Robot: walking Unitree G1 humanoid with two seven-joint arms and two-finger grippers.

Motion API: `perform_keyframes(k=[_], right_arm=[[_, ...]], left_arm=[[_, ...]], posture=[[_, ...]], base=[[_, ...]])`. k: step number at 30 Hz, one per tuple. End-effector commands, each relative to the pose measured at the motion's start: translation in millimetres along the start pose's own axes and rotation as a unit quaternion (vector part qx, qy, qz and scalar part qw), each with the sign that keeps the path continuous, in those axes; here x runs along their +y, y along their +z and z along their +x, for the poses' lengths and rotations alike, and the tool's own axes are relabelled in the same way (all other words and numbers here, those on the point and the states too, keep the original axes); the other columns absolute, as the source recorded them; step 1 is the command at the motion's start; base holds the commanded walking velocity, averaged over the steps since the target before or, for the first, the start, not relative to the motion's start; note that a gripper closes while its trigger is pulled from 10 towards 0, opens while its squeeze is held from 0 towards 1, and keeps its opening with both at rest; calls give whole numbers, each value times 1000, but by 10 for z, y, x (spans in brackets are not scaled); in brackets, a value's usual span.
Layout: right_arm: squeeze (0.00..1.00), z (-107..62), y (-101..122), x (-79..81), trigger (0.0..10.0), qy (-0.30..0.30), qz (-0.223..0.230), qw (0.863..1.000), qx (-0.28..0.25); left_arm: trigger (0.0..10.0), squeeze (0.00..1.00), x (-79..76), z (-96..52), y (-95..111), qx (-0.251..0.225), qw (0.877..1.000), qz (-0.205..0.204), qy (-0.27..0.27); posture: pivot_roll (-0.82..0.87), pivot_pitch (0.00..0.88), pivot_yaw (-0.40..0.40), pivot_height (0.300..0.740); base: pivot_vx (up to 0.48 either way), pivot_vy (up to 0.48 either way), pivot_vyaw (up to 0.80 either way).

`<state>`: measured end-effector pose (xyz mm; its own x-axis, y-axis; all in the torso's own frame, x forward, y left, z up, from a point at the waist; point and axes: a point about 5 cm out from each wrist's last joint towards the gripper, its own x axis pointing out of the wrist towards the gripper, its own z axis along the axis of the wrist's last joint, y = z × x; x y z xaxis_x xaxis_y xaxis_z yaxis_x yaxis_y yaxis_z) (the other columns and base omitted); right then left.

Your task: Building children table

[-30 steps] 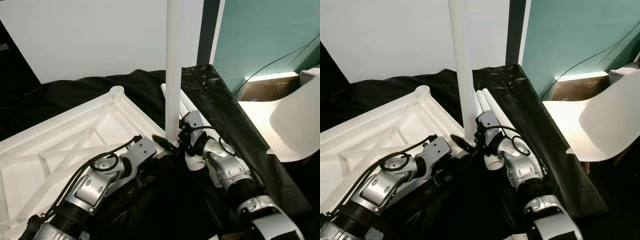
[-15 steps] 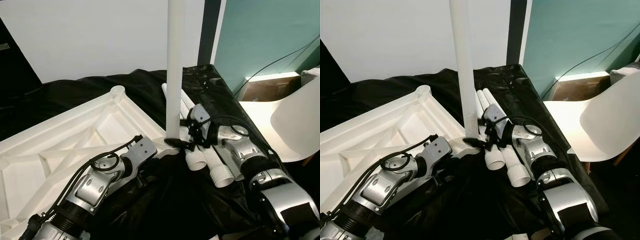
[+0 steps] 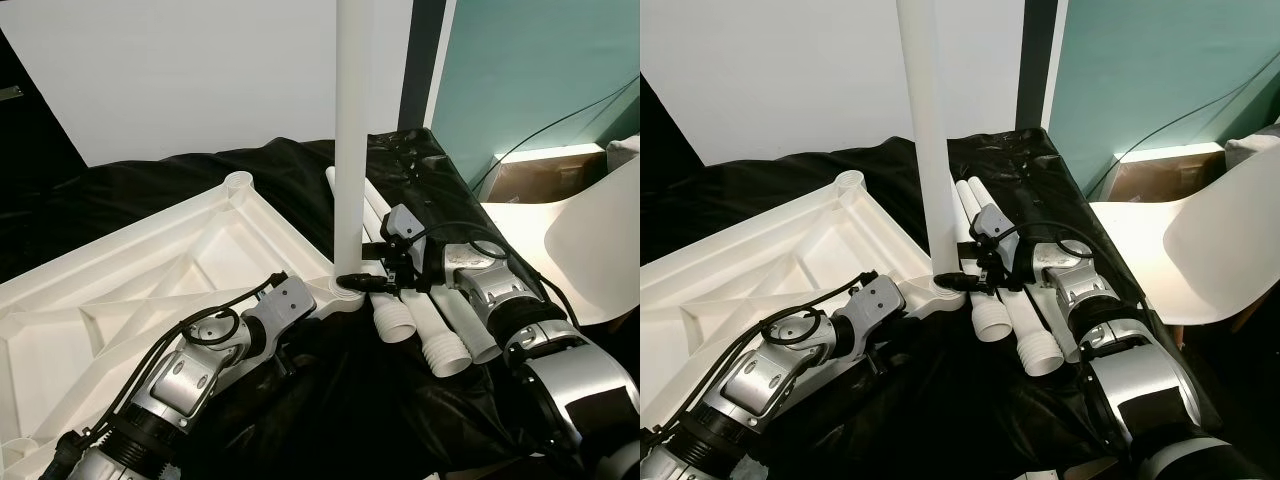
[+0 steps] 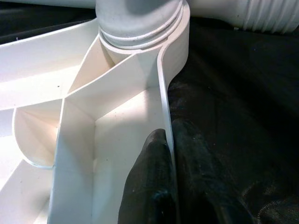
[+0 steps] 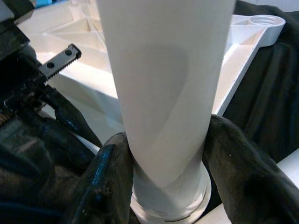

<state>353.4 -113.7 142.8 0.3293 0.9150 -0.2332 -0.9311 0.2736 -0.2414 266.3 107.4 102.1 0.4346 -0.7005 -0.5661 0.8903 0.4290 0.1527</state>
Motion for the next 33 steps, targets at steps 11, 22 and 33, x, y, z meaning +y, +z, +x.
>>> perform_keyframes(k=[11, 22, 33], right_arm=[[0, 175, 92, 305, 0, -398, 84, 889, -211], [0, 228, 144, 321, 3765, -429, 78, 875, -211], [0, 381, 272, 424, 10000, -386, 45, 898, -205]], left_arm=[[10000, 0, -184, 65, -355, 70, 995, -44, -50], [10000, 0, -191, 80, -348, 70, 995, -40, -54], [10000, 984, -222, 89, -315, 36, 997, -37, -62]], posture=[[95, 0, 12, 740], [97, 0, 14, 740], [89, 0, 6, 740]], base=[[0, 0, 0], [0, 0, 0], [0, 0, 0]])
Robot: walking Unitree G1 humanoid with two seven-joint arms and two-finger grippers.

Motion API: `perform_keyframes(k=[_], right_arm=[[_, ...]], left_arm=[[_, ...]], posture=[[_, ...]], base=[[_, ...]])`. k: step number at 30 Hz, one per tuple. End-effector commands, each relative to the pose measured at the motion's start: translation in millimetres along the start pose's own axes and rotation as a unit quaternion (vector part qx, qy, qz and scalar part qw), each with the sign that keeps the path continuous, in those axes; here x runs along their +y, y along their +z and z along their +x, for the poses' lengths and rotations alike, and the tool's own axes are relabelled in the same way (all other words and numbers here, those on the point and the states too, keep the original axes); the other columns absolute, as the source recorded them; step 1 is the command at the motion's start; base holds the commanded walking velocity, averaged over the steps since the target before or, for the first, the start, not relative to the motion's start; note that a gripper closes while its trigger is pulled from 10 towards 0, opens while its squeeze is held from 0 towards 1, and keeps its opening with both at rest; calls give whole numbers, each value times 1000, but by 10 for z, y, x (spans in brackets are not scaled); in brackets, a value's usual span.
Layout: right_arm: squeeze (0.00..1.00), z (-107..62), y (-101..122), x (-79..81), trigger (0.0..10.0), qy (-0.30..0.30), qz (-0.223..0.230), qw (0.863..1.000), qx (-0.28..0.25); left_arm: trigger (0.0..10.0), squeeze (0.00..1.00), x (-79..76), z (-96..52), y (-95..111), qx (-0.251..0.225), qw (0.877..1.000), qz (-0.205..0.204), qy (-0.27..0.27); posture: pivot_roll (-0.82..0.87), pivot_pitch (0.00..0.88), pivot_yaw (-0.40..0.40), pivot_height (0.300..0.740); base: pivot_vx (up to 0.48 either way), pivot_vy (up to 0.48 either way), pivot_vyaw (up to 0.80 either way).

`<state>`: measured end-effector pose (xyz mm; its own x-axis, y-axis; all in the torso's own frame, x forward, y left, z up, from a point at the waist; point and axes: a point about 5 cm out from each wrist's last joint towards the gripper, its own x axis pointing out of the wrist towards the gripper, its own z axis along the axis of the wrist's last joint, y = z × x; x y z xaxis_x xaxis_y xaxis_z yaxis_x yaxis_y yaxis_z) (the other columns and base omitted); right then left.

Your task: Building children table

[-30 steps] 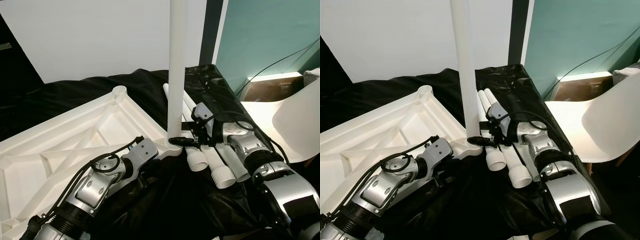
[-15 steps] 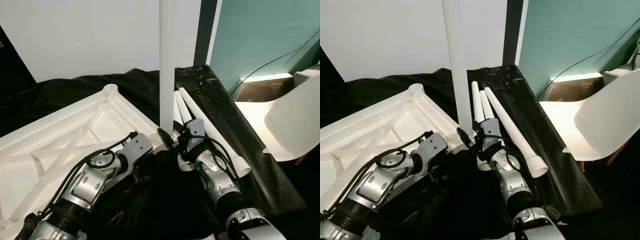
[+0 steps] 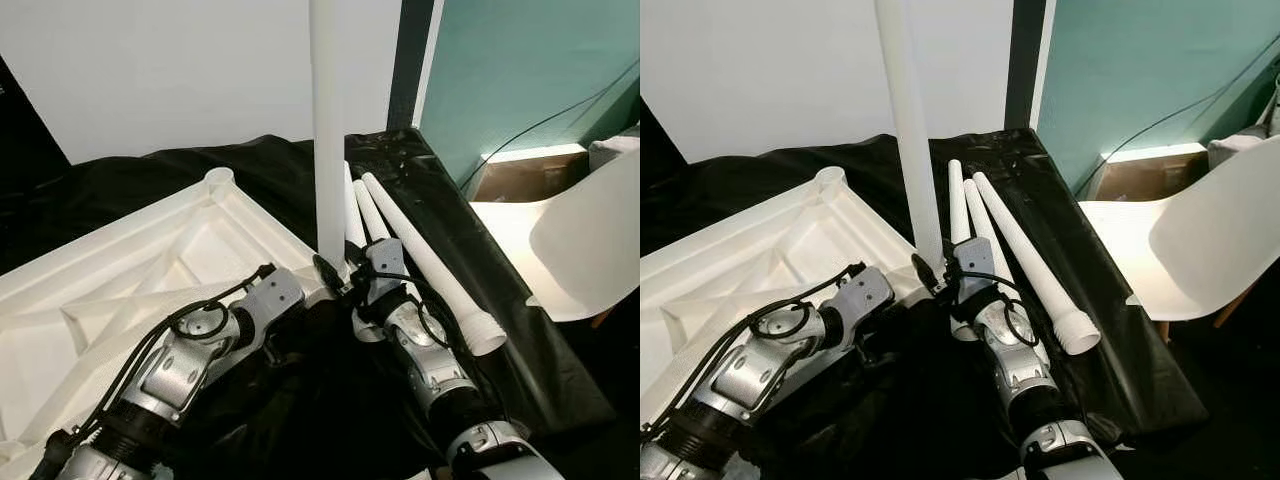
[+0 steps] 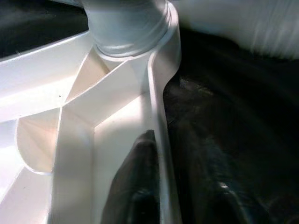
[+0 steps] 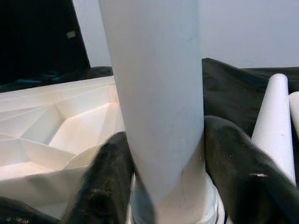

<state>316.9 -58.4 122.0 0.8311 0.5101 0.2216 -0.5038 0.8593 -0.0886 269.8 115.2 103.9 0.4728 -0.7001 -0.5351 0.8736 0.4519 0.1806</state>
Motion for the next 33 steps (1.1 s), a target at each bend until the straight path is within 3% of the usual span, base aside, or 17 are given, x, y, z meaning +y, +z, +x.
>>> perform_keyframes(k=[1, 2, 3, 4, 5, 6, 7, 11, 14, 21, 22, 23, 24, 25, 28, 29, 33], right_arm=[[1000, 120, 287, -65, 10000, -22, -9, 997, -68], [1000, 137, 316, -75, 10000, -23, -11, 997, -72], [749, 150, 332, -81, 10000, -24, -14, 997, -73], [0, 157, 340, -87, 10000, -24, -16, 997, -73], [0, 160, 342, -89, 10000, -24, -17, 997, -72], [0, 160, 342, -89, 10000, -24, -17, 997, -72], [0, 157, 341, -98, 10000, -25, -19, 997, -71], [0, 145, 349, -129, 10000, -28, -23, 997, -68], [0, 116, 357, -226, 10000, -47, -31, 997, -51], [0, 3, 316, -274, 10000, -19, -45, 999, 8], [0, -63, 301, -268, 8863, -3, -46, 999, 28], [0, -63, 301, -268, 8863, -3, -46, 999, 28], [0, -121, 289, -257, 7608, 11, -50, 998, 43], [0, -181, 271, -245, 3412, 25, -48, 997, 59], [0, -216, 260, -236, 3412, 34, -45, 996, 69], [0, -255, 250, -229, 0, 43, -47, 995, 76], [0, -343, 213, -237, 0, 56, -46, 992, 107]], left_arm=[[10000, 1000, -308, 121, -259, 36, 994, -50, -87], [10000, 1000, -298, 127, -222, 21, 996, -45, -78], [10000, 1000, -274, 136, -191, 8, 997, -38, -63], [10000, 1000, -245, 144, -163, -5, 998, -35, -47], [10000, 176, -225, 148, -150, -12, 999, -33, -37], [10000, 176, -225, 148, -150, -12, 999, -33, -37], [10000, 0, -202, 142, -124, -27, 999, -35, -28], [10000, 0, -175, 95, -43, -74, 996, -52, -18], [10000, 0, -104, -26, 100, -167, 982, -91, 10], [10000, 0, 70, -197, 258, -258, 956, -121, 75], [10000, 0, 127, -226, 275, -271, 950, -123, 99], [10000, 0, 127, -226, 275, -271, 950, -123, 99], [10000, 0, 171, -244, 285, -280, 945, -126, 116], [10000, 0, 210, -255, 310, -293, 938, -129, 130], [10000, 0, 232, -260, 327, -302, 934, -131, 138], [10000, 0, 255, -260, 361, -313, 929, -132, 146], [10000, 0, 310, -231, 422, -325, 922, -134, 162]], posture=[[86, 0, 3, 740], [84, 0, 2, 740], [84, 0, 1, 740], [82, 0, 1, 740], [82, 0, 1, 740], [82, 0, 1, 740], [79, 0, 0, 740], [77, 0, -1, 740], [75, 0, -2, 740], [63, 0, -2, 740], [55, 0, 0, 740], [55, 0, 0, 740], [47, 0, 2, 740], [36, 0, 4, 740], [36, 0, 4, 740], [25, 0, 8, 740], [14, 0, 10, 740]], base=[[0, 0, 0], [0, 0, 0], [0, 0, 0], [0, 0, 0], [0, 0, 0], [0, 0, 0], [0, 0, 0], [0, 0, 0], [0, 0, 0], [0, 0, 0], [0, 0, 0], [0, 0, 0], [0, 0, 0], [0, 0, 0], [0, 0, 0], [0, 0, 0], [0, 0, 0]])
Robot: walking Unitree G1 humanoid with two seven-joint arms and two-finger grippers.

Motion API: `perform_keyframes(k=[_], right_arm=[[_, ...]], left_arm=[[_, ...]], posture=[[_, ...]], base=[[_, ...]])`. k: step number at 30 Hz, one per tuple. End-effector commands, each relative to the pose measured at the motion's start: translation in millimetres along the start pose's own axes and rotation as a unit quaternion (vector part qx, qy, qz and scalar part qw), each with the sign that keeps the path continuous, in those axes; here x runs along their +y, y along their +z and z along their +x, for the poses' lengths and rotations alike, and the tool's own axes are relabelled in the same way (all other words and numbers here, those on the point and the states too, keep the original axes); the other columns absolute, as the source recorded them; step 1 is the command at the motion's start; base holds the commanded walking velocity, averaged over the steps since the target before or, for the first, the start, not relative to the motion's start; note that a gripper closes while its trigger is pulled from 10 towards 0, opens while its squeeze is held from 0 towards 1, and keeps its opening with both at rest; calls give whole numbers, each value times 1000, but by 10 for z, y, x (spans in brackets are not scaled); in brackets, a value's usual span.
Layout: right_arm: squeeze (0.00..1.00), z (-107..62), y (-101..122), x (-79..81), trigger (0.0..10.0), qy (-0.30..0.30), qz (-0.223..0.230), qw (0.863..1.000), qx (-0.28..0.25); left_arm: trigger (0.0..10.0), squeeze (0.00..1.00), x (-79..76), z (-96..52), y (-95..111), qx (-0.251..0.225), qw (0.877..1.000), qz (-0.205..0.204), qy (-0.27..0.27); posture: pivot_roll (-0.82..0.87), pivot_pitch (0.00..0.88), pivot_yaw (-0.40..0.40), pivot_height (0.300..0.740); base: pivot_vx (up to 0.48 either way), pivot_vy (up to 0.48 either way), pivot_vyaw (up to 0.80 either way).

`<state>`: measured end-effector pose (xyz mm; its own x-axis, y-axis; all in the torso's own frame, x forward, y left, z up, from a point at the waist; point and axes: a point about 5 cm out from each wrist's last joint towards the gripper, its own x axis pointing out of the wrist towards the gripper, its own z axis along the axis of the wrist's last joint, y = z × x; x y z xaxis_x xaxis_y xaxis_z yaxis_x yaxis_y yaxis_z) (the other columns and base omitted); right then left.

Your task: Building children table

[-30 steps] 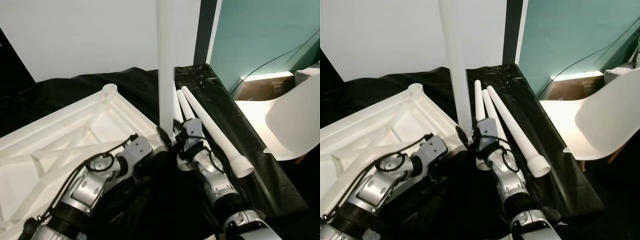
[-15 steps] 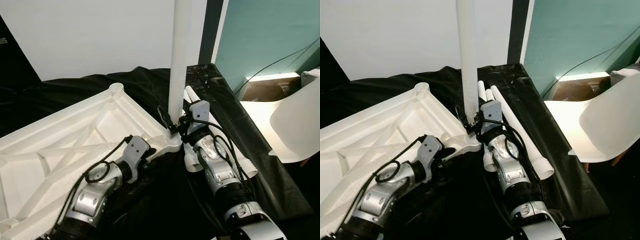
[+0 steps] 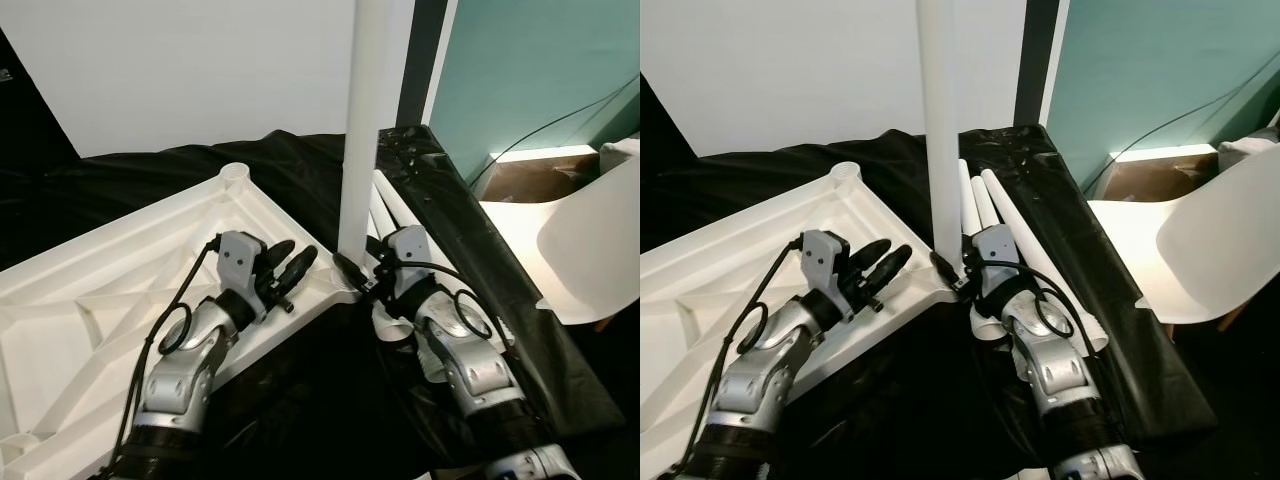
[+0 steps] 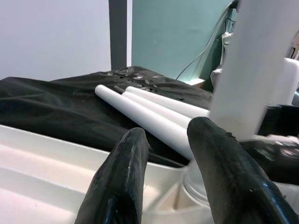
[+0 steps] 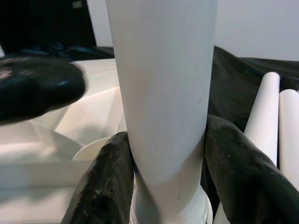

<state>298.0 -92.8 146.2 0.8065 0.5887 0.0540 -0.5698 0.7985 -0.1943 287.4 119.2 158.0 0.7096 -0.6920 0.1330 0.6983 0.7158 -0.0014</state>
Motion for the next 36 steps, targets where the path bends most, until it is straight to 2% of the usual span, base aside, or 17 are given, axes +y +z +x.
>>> perform_keyframes(k=[1, 4, 6, 9, 10, 14, 19, 22, 23, 25, 26, 30, 31, 34, 35, 36], right_arm=[[0, -84, -92, -2, 0, 10, 4, 999, 39], [0, -84, -92, -2, 0, 10, 4, 999, 39], [0, -121, -63, 16, 0, 43, 7, 997, 56], [0, -131, -59, 15, 0, 56, 7, 996, 67], [0, -152, -84, -42, 10000, 51, -3, 995, 89], [0, -185, -125, -142, 10000, 25, -15, 993, 113], [0, -203, -22, -206, 10000, -37, -51, 995, 78], [0, -212, -12, -204, 10000, -44, -51, 995, 74], [584, -228, -10, -203, 10000, -51, -51, 995, 72], [584, -262, 1, -210, 10000, -60, -42, 995, 67], [1000, -295, 13, -221, 10000, -69, -36, 995, 59], [1000, -337, 14, -234, 10000, -79, -26, 995, 56], [0, -353, 21, -219, 10000, -75, -28, 995, 55], [0, -372, 29, -197, 10000, -69, -37, 996, 53], [0, -386, 26, -184, 7647, -63, -36, 996, 57], [0, -386, 26, -184, 7647, -63, -36, 996, 57]], left_arm=[[10000, 0, 57, 23, -11, -3, 999, -2, 36], [10000, 0, 57, 23, -11, -3, 999, -2, 36], [10000, 0, 82, 39, -28, -1, 999, -1, 43], [10000, 0, 86, 44, -35, 1, 999, 0, 44], [10000, 0, 90, 50, -40, 2, 999, 5, 47], [10000, 0, 93, 52, -44, 2, 999, 10, 51], [10000, 0, 84, 33, -80, 2, 998, 10, 57], [10000, 0, 79, 31, -87, 2, 998, 10, 58], [10000, 0, 75, 29, -90, 2, 998, 10, 58], [10000, 0, 75, 28, -90, 0, 998, 9, 62], [10000, 0, 77, 27, -95, -1, 998, 7, 64], [10000, 0, 73, 25, -117, 2, 998, 10, 65], [10000, 0, 64, 23, -129, 5, 998, 12, 63], [10000, 0, 61, 24, -137, 5, 998, 12, 63], [10000, 0, 63, 26, -135, 4, 998, 13, 63], [10000, 0, 63, 26, -135, 4, 998, 13, 63]], posture=[[14, 0, 10, 740], [14, 0, 10, 740], [1, 0, 15, 740], [3, 0, 12, 740], [10, 0, 7, 740], [13, 0, 5, 740], [5, 0, 8, 740], [3, 0, 11, 740], [2, 0, 11, 740], [-5, 0, 16, 740], [-7, 0, 18, 740], [-10, 0, 21, 740], [-16, 0, 27, 740], [-15, 0, 28, 740], [-14, 0, 28, 740], [-14, 0, 28, 740]], base=[[0, 0, 0], [0, 0, 0], [0, 0, 0], [0, 0, 0], [0, 0, 0], [0, 0, 0], [0, 0, 0], [0, 0, 0], [0, 0, 0], [0, 0, 0], [0, 0, 0], [0, 0, 0], [0, 0, 0], [0, 0, 0], [0, 0, 0], [0, 0, 0]])
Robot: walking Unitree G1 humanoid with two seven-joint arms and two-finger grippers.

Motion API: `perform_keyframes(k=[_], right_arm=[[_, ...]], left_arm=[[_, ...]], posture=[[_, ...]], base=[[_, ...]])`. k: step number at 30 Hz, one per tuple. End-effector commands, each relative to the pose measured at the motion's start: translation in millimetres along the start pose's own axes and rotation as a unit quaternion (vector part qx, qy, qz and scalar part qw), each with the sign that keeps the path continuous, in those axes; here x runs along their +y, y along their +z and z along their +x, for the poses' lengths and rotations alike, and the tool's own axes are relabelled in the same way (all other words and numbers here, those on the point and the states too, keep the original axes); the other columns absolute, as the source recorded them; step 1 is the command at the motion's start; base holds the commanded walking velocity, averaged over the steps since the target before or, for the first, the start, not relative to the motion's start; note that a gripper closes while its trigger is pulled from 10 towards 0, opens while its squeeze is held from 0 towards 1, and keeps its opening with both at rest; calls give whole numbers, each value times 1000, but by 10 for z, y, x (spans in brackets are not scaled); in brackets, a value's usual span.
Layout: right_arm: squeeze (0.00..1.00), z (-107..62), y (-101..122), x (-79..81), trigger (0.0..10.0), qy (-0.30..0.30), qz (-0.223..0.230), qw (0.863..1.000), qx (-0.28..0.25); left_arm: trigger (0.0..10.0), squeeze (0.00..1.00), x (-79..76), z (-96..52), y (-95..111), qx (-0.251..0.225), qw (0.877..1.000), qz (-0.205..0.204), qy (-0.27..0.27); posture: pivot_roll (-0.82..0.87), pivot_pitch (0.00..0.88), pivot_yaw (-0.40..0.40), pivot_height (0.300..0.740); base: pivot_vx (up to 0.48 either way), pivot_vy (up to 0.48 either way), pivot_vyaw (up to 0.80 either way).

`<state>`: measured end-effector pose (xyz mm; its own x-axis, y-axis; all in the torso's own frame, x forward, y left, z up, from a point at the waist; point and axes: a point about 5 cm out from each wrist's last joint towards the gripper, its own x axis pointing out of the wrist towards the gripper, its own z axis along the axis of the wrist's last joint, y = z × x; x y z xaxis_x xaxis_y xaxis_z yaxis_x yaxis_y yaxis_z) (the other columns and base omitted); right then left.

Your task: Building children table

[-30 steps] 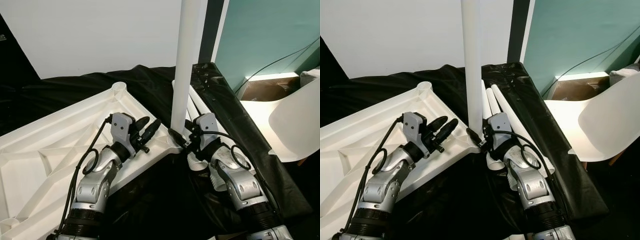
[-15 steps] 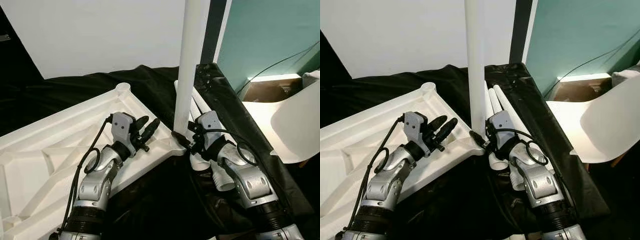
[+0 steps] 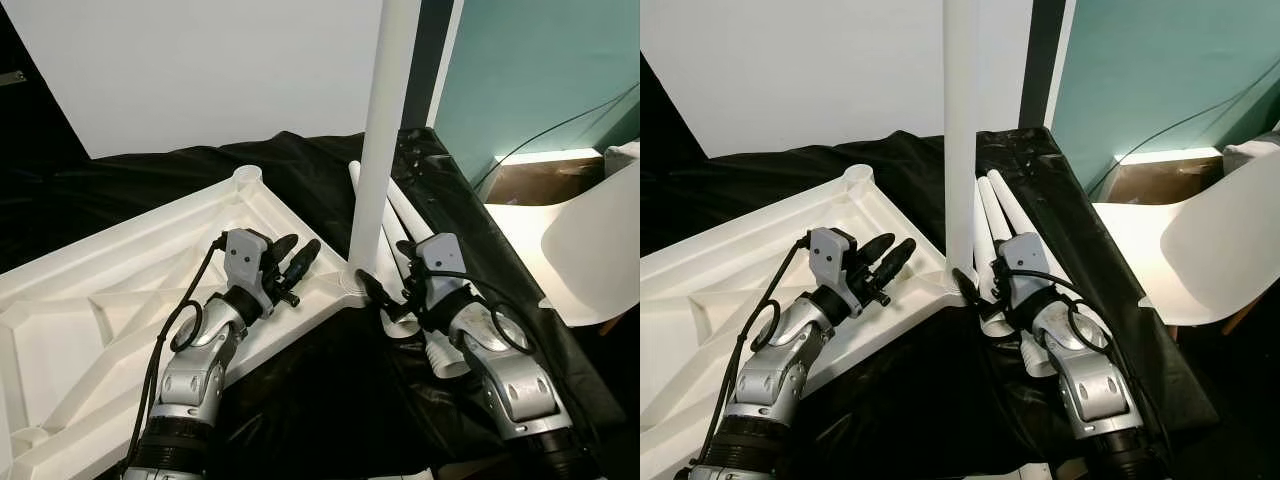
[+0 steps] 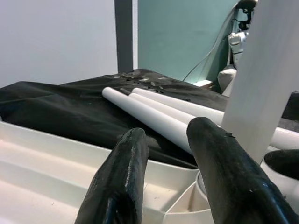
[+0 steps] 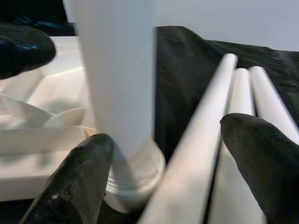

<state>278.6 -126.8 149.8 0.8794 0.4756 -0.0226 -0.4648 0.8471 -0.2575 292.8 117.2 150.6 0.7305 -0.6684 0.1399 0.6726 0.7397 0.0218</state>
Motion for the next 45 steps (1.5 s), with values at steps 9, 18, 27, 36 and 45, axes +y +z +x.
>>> perform_keyframes(k=[9, 18, 27, 36, 45], right_arm=[[0, -27, 45, 152, 0, 141, -20, 990, 11], [0, 247, -79, -14, 0, 208, -59, 975, 43], [0, 479, -155, -154, 0, 260, -104, 957, 75], [0, 907, 37, -353, 0, 212, -128, 967, 63], [0, 953, 103, -366, 8039, 198, -107, 974, 38]], left_arm=[[10000, 0, 72, -9, -47, 5, 999, 5, 51], [10000, 0, 74, 29, -23, -3, 998, 7, 55], [10000, 0, 92, -14, -4, -7, 998, 10, 68], [10000, 0, 74, -78, -15, -5, 997, 10, 77], [10000, 0, 52, -178, -42, 14, 998, 3, 55]], posture=[[-14, 0, 26, 740], [5, 0, 12, 740], [56, 0, -10, 740], [94, 0, -13, 740], [104, 0, -10, 740]], base=[[0, 0, 0], [0, 0, 0], [0, 0, 0], [0, 0, 0], [0, 0, 0]])
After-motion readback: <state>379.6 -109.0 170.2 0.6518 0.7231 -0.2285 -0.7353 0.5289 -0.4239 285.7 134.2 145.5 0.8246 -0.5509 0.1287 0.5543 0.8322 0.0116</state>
